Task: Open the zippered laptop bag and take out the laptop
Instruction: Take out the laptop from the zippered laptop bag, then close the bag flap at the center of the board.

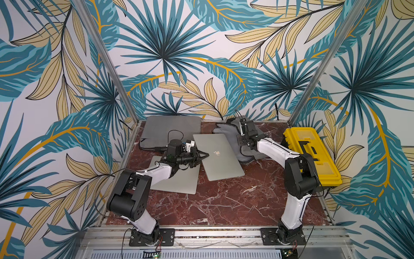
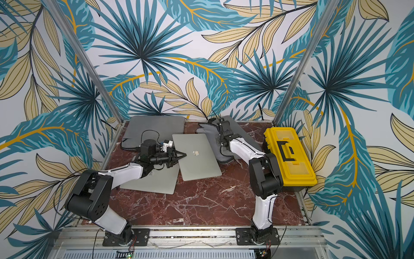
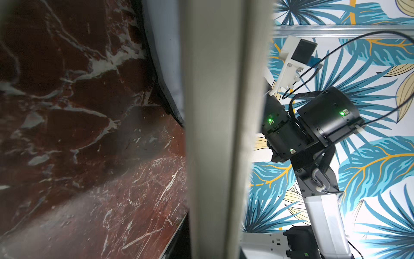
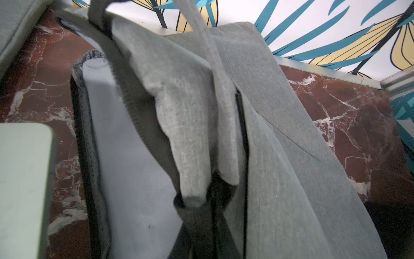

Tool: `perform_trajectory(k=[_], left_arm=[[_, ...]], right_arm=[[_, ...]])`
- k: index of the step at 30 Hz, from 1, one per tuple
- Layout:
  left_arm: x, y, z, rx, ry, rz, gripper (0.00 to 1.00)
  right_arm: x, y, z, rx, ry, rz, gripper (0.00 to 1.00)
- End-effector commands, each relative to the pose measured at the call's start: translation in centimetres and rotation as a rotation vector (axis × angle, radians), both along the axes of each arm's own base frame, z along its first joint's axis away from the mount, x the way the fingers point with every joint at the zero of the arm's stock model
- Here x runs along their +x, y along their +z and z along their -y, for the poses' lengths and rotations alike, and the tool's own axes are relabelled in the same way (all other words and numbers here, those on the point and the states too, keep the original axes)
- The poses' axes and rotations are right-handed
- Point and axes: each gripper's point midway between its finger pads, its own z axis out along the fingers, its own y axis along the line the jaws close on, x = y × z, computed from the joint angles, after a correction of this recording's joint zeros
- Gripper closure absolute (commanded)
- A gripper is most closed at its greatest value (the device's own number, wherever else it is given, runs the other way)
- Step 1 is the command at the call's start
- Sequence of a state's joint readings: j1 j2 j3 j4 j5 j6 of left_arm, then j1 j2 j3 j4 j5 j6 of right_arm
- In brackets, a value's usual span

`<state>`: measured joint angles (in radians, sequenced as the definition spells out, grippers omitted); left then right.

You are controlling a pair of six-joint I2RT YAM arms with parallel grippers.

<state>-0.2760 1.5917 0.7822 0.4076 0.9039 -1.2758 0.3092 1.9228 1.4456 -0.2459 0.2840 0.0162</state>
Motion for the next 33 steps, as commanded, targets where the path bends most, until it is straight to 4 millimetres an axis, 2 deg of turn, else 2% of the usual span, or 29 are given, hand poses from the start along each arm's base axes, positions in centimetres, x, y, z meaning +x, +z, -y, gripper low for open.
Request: perform_trajectory(k=[1, 2, 9, 14, 19, 25, 29, 33], left_arm=[[-1.8, 5.3, -0.8, -0.092, -0.089, 0.196, 1.0], [-2.1, 5.2, -1.1, -0.095, -0.09, 0.191, 1.0], [-4.6, 4.4, -2.4, -0.079, -0.124, 0.166, 1.0], [-5.9, 4.6, -2.5, -0.058, -0.16, 0.185, 1.0], [-6.4, 4.6, -2.5, -0.051, -0.179, 0.205, 1.0], [-6.6, 4.0, -2.4, -0.049, -0.186, 0.193, 1.0], [-6.8, 3.8, -2.0, -0.051, -0.206, 0.186, 1.0], [-7.0, 3.5, -1.4, -0.052, -0.227, 0.179, 1.0]], right_arm=[[-0.2, -0.7, 1.3, 0.036, -0.031, 0.002, 0.78], [-1.1, -1.3, 1.4, 0.041, -0.034, -0.037, 0.74], [-5.0, -1.8, 0.5, 0.187, -0.073, -0.174, 0.48], [-9.1, -1.7, 1.0, 0.276, -0.202, -0.306, 0.41], [-13.5, -1.8, 2.2, 0.346, -0.332, -0.356, 0.34], [-17.7, -4.3, 1.4, 0.47, -0.393, -0.455, 0.33], [-19.7, -6.1, 3.0, 0.43, -0.474, -0.47, 0.32], [-20.1, -7.3, 4.2, 0.393, -0.534, -0.463, 0.3]])
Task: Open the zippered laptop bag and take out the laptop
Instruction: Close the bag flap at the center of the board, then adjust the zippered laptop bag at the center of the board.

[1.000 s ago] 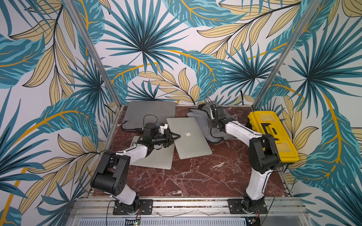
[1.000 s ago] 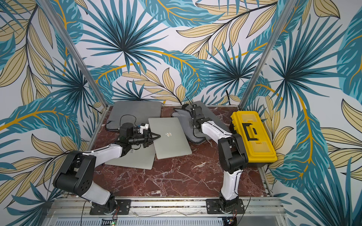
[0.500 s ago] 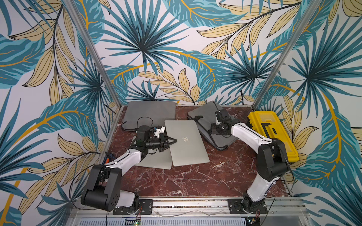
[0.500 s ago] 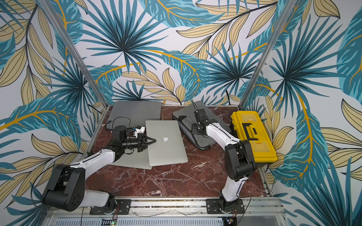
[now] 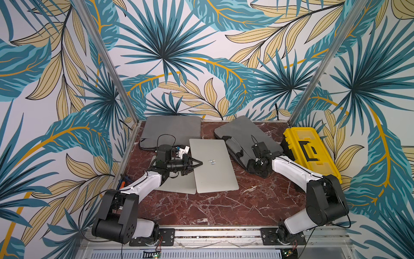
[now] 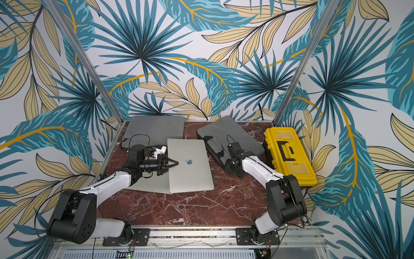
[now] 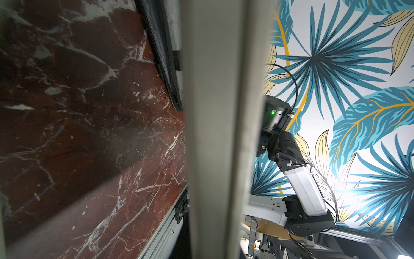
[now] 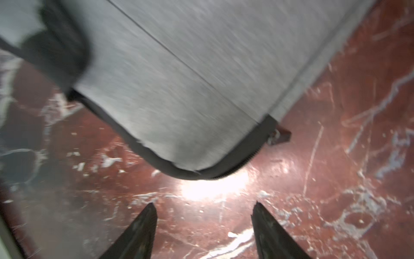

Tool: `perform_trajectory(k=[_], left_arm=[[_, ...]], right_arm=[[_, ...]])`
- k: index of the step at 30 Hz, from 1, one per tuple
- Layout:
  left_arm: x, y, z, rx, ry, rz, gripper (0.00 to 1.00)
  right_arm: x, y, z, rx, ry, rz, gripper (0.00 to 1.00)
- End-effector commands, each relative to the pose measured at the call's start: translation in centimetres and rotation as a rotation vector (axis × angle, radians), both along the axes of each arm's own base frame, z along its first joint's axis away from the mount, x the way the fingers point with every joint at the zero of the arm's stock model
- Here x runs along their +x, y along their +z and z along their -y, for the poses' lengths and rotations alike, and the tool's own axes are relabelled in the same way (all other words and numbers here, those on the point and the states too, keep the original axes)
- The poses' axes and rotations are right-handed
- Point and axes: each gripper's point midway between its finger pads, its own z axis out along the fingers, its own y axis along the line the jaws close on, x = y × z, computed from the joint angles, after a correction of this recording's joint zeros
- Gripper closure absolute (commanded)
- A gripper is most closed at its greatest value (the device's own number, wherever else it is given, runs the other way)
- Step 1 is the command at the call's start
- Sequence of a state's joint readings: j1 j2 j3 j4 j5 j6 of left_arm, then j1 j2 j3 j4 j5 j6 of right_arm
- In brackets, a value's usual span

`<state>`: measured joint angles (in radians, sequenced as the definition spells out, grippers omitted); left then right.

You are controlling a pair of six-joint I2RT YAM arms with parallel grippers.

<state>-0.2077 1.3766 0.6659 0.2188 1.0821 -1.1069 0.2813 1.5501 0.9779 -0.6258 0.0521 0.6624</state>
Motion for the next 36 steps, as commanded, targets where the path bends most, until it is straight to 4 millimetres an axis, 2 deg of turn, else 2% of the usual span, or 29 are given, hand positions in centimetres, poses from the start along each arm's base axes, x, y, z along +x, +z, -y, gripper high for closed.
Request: perform_trajectory(k=[1, 4, 10, 12, 14, 16, 24, 28, 32, 36], left_arm=[[-1.1, 2.0, 1.1, -0.052, -0.103, 0.12, 1.0], [-1.3, 1.7, 1.6, -0.051, -0.121, 0.113, 1.0], [-1.3, 0.8, 2.1, -0.043, -0.133, 0.095, 1.0], [-1.2, 0.5, 2.2, -0.041, -0.136, 0.084, 1.0], [-1.3, 0.2, 2.4, -0.04, -0.146, 0.077, 1.0], [-1.3, -0.1, 2.6, -0.039, -0.155, 0.071, 1.0], [-1.8, -1.3, 3.2, -0.037, -0.193, 0.045, 1.0], [-2.2, -1.6, 3.3, -0.041, -0.209, 0.039, 1.0], [-2.5, -2.2, 3.4, -0.039, -0.222, 0.027, 1.0], [-2.6, -2.9, 3.7, -0.033, -0.228, 0.014, 1.0]], right_arm=[[-0.1, -0.4, 1.1, -0.029, -0.072, 0.005, 0.3], [0.6, -1.2, 1.6, -0.046, -0.082, 0.002, 0.3], [2.1, -2.7, 4.5, -0.111, -0.113, -0.026, 0.33], [2.4, -2.8, 5.5, -0.145, -0.113, -0.044, 0.4], [2.6, -2.7, 6.8, -0.206, -0.109, -0.062, 0.52], [3.1, -2.5, 7.8, -0.258, -0.099, -0.071, 0.57], [5.9, -2.6, 10.1, -0.349, -0.071, -0.096, 0.58], [7.5, -2.2, 10.5, -0.342, -0.064, -0.097, 0.58], [9.1, -2.0, 10.1, -0.329, -0.009, -0.104, 0.58], [9.8, -1.3, 10.1, -0.33, 0.001, -0.097, 0.48]])
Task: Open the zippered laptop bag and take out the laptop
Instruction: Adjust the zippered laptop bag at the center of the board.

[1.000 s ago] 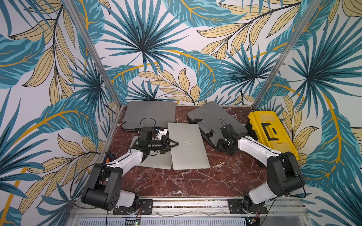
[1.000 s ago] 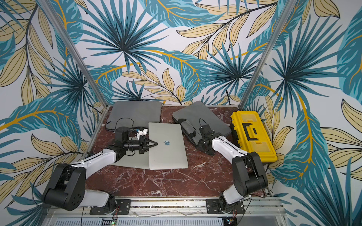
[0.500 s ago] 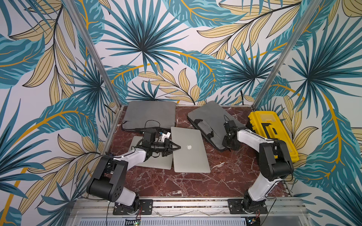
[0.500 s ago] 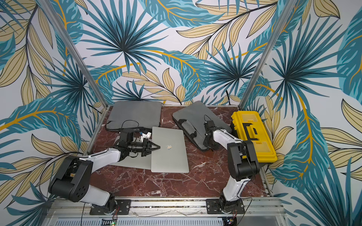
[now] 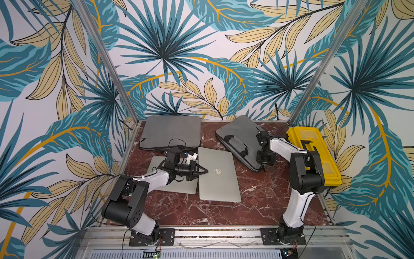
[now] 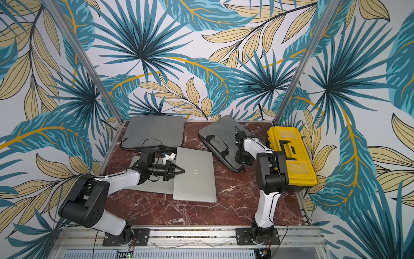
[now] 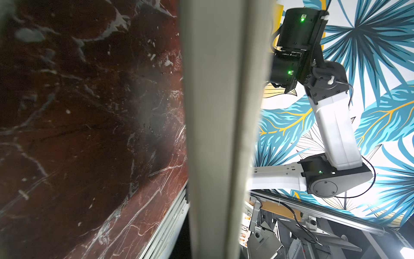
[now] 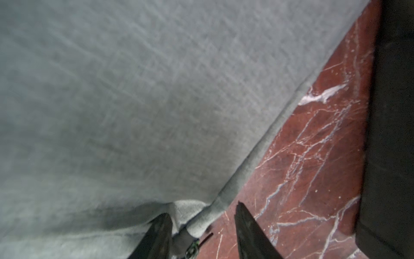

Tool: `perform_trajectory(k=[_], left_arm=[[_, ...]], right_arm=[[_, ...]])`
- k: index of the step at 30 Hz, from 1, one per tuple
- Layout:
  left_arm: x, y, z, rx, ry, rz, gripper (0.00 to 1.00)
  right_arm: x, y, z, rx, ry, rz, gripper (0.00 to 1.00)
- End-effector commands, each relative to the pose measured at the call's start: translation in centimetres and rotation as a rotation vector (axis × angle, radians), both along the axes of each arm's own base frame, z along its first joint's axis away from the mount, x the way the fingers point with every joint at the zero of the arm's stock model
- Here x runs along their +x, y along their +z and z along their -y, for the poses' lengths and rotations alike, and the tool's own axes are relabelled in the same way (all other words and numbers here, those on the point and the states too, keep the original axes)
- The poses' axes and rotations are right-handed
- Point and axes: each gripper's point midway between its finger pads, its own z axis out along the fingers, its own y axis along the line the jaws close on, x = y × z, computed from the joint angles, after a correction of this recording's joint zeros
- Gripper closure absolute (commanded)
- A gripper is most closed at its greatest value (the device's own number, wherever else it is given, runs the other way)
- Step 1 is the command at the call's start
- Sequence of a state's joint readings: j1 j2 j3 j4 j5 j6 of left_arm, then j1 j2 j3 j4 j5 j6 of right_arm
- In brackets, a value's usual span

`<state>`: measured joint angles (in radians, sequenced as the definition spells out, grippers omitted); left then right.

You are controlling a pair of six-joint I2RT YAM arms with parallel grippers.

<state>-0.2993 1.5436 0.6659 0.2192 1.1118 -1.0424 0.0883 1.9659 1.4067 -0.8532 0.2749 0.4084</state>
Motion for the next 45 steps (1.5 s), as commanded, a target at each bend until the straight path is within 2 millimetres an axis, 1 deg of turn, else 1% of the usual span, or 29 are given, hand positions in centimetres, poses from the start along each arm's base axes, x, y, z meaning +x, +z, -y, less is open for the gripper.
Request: perform_trajectory(k=[1, 3, 6, 8, 10, 11, 12, 14, 16, 20, 24, 26, 30, 33, 36, 39, 45], left_arm=[[-0.8, 2.0, 0.8, -0.079, -0.096, 0.111, 1.0], [-0.9, 1.8, 0.9, -0.077, -0.099, 0.107, 1.0], [-1.0, 1.6, 1.0, -0.078, -0.104, 0.103, 1.0], [-1.0, 1.6, 0.9, -0.077, -0.105, 0.104, 1.0], [-0.9, 1.5, 1.0, -0.077, -0.105, 0.103, 1.0], [-1.0, 1.5, 1.0, -0.078, -0.11, 0.101, 1.0], [-0.9, 1.5, 1.1, -0.079, -0.112, 0.101, 1.0], [-0.9, 1.4, 1.3, -0.082, -0.121, 0.098, 1.0], [-1.0, 1.3, 1.6, -0.085, -0.136, 0.095, 1.0], [-1.6, 1.1, 2.2, -0.089, -0.166, 0.085, 1.0], [-1.9, 0.9, 2.4, -0.088, -0.177, 0.083, 1.0], [-2.0, 0.7, 2.6, -0.086, -0.18, 0.077, 1.0], [-2.2, 0.2, 3.1, -0.084, -0.2, 0.065, 1.0], [-2.5, 0.0, 3.5, -0.085, -0.218, 0.062, 1.0], [-2.7, -0.1, 3.7, -0.087, -0.229, 0.061, 1.0], [-2.8, -0.2, 3.9, -0.09, -0.239, 0.055, 1.0], [-2.9, -0.8, 4.0, -0.088, -0.247, 0.033, 1.0]], right_arm=[[3.0, 1.2, 0.6, -0.019, 0.003, 0.117, 0.47], [2.8, 2.1, 0.5, -0.018, 0.002, 0.133, 0.44], [1.9, 4.3, 1.0, -0.035, -0.016, 0.152, 0.39], [1.2, 5.8, 1.1, -0.039, -0.028, 0.18, 0.37], [0.9, 7.2, 0.7, -0.01, -0.025, 0.221, 0.36], [1.0, 7.7, 0.2, 0.016, -0.014, 0.24, 0.36], [1.3, 8.1, -0.7, 0.062, 0.013, 0.264, 0.36], [2.3, 8.8, -3.0, 0.151, 0.088, 0.308, 0.36], [3.6, 9.2, -5.3, 0.204, 0.174, 0.345, 0.36], [5.9, 9.0, -8.1, 0.221, 0.263, 0.333, 0.35], [9.2, 9.2, -11.6, 0.233, 0.385, 0.368, 0.35], [10.8, 9.1, -12.9, 0.228, 0.421, 0.38, 0.34], [14.4, 8.5, -14.6, 0.237, 0.438, 0.4, 0.34], [16.3, 7.6, -15.5, 0.266, 0.422, 0.4, 0.34], [17.5, 6.3, -16.5, 0.299, 0.415, 0.386, 0.34], [18.2, 5.1, -17.8, 0.341, 0.425, 0.364, 0.34], [18.2, 2.9, -21.1, 0.457, 0.473, 0.311, 0.36]])
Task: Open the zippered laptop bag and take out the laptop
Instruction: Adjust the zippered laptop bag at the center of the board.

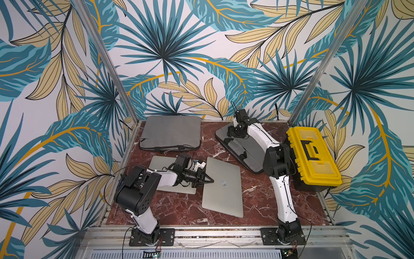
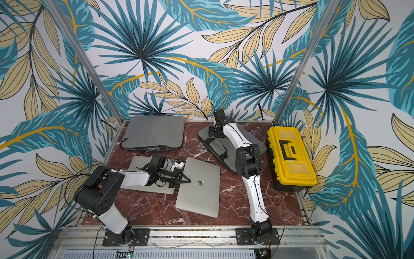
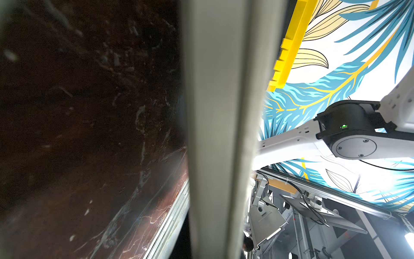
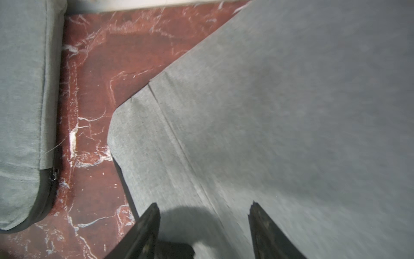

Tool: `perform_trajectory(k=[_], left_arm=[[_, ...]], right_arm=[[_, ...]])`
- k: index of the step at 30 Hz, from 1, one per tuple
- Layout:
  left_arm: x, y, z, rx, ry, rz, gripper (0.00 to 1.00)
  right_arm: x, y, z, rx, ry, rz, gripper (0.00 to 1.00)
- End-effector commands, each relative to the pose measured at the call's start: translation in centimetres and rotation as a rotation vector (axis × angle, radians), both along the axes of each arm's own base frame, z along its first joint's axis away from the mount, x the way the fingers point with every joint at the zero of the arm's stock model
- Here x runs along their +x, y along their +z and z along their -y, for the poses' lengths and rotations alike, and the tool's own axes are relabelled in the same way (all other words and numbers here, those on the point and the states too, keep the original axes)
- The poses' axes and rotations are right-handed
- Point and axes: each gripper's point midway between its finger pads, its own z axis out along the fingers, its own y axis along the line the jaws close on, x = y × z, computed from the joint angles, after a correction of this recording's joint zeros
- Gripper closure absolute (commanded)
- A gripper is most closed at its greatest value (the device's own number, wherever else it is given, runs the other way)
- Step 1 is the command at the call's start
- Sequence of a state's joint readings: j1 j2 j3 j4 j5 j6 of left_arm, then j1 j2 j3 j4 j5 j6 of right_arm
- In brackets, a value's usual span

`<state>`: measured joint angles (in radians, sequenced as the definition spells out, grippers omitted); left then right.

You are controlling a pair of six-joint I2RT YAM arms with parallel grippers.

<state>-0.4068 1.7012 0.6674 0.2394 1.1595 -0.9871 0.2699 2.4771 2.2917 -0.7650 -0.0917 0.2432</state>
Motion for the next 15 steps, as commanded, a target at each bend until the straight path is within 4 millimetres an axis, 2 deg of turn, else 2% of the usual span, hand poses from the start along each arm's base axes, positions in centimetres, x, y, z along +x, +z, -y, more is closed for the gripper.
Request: perform_trajectory(k=[1, 6, 11, 15], left_arm=[[0.4, 3.3, 1.1, -0.115, -0.084, 0.104, 1.0], [0.5, 3.1, 1.1, -0.11, -0.082, 0.102, 1.0], [0.5, 2.7, 1.2, -0.104, -0.081, 0.094, 1.0], [0.4, 2.5, 1.2, -0.101, -0.081, 0.09, 1.0]], right_arm=[[-1.7, -1.5, -2.7, 0.074, 0.069, -0.091, 0.37], [-3.5, -2.6, -6.3, 0.139, 0.166, -0.148, 0.41], [-6.7, -3.1, -9.9, 0.174, 0.272, -0.221, 0.46], [-8.9, -2.2, -11.5, 0.18, 0.332, -0.247, 0.47]])
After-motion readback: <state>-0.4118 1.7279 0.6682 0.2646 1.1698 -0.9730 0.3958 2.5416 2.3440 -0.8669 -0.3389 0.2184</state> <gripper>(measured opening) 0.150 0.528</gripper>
